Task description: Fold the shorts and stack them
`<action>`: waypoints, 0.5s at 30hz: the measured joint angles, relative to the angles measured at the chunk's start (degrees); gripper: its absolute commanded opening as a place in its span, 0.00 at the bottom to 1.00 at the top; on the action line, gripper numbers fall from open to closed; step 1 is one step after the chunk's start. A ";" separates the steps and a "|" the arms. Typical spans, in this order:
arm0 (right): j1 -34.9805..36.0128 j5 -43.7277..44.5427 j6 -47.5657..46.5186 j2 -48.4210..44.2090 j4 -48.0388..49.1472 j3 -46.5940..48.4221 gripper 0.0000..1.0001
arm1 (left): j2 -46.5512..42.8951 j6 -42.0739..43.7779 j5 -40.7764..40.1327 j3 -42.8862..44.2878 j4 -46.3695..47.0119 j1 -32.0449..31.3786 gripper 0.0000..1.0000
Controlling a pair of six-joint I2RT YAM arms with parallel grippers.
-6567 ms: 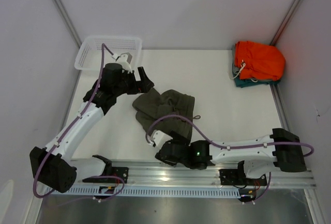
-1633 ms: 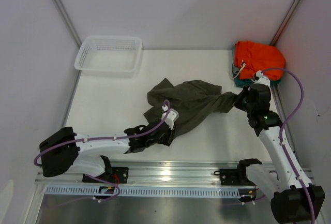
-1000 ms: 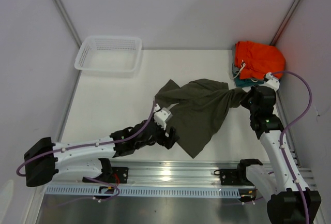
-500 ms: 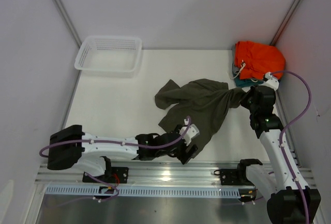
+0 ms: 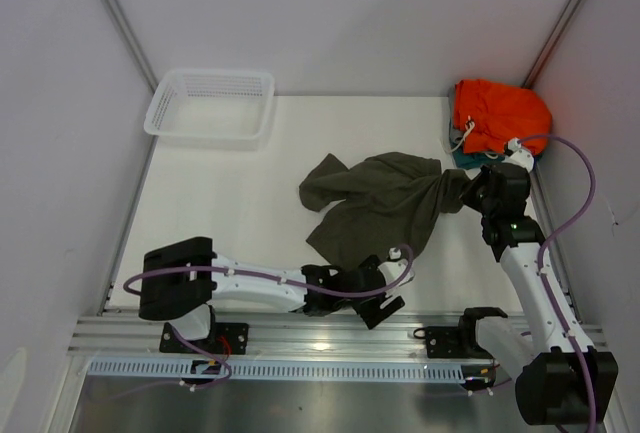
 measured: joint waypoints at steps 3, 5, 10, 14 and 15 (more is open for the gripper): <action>-0.02 -0.57 0.00 0.00 0.04 0.00 0.00 | 1.79 0.15 -0.68 1.75 -1.05 0.00 0.79; -0.02 -0.81 0.00 -0.02 0.09 0.00 0.00 | 2.89 0.13 -1.33 2.49 -1.88 0.00 0.75; -0.02 -0.96 0.00 -0.24 0.15 0.00 0.00 | 6.32 0.07 -4.04 4.85 -5.20 0.00 0.64; -0.02 -0.96 0.00 -0.55 0.15 0.00 0.00 | 8.68 0.00 -5.60 6.93 -8.52 0.00 0.58; -0.02 -0.98 0.00 -0.63 0.17 0.00 0.00 | 9.27 -0.04 -6.01 7.48 -9.05 0.00 0.56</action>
